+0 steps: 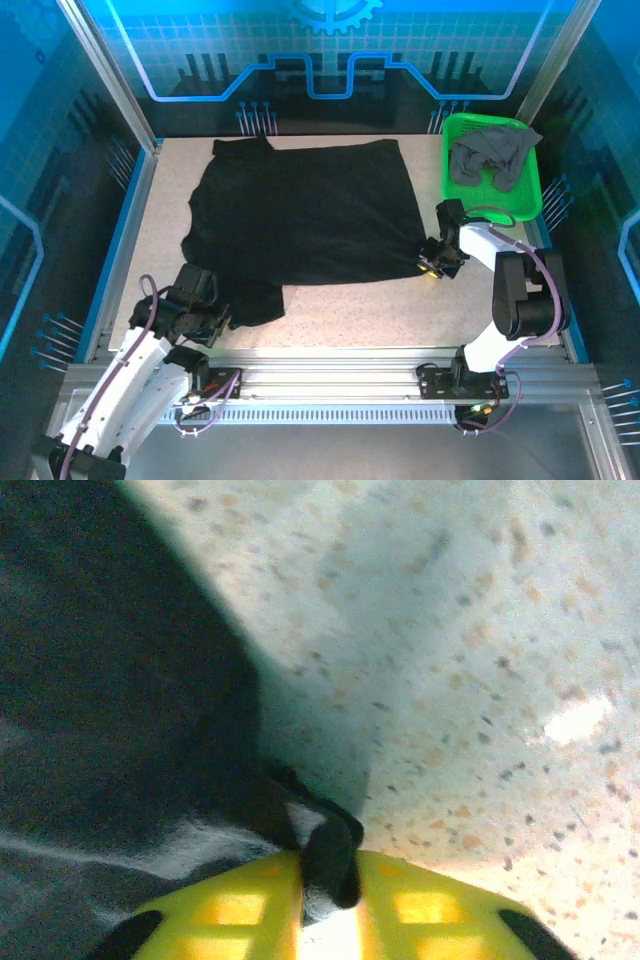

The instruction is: Fold and stack the t-shirts

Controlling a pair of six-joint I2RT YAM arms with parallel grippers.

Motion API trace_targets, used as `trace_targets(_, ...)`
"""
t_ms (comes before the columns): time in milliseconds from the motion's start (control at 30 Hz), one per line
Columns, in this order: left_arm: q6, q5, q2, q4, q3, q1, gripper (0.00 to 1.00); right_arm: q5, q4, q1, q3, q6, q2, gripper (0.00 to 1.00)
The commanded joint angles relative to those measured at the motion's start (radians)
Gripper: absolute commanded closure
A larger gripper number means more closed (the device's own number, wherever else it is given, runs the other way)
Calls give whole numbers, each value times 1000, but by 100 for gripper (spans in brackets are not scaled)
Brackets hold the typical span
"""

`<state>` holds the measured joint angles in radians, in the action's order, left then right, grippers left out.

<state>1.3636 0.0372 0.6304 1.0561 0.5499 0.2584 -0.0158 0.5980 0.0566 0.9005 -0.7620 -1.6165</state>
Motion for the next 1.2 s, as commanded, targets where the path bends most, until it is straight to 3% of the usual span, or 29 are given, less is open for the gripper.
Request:
trace_targets(0, 61, 1, -20, 93, 20, 7, 100, 38, 19, 31, 18, 11, -7, 91)
trace_targets(133, 83, -8, -35, 137, 57, 7, 100, 73, 37, 50, -12, -12, 48, 100)
trace_targets(433, 194, -64, -114, 277, 158, 8, 100, 142, 200, 134, -52, -64, 227, 100)
trace_targets(633, 178, -95, -120, 293, 201, 7, 100, 160, 329, 203, -108, -135, 421, 100)
trace_targets(767, 138, -110, -93, 190, 210, 7, 100, 147, 316, 214, -132, -130, 473, 100)
trace_targets(967, 1, -152, 96, -71, 286, -6, 100, 119, 277, 201, 26, -69, 341, 100)
trace_targets(1167, -88, -77, 302, -296, 367, -116, 100, 105, 302, 176, 216, -48, 170, 100)
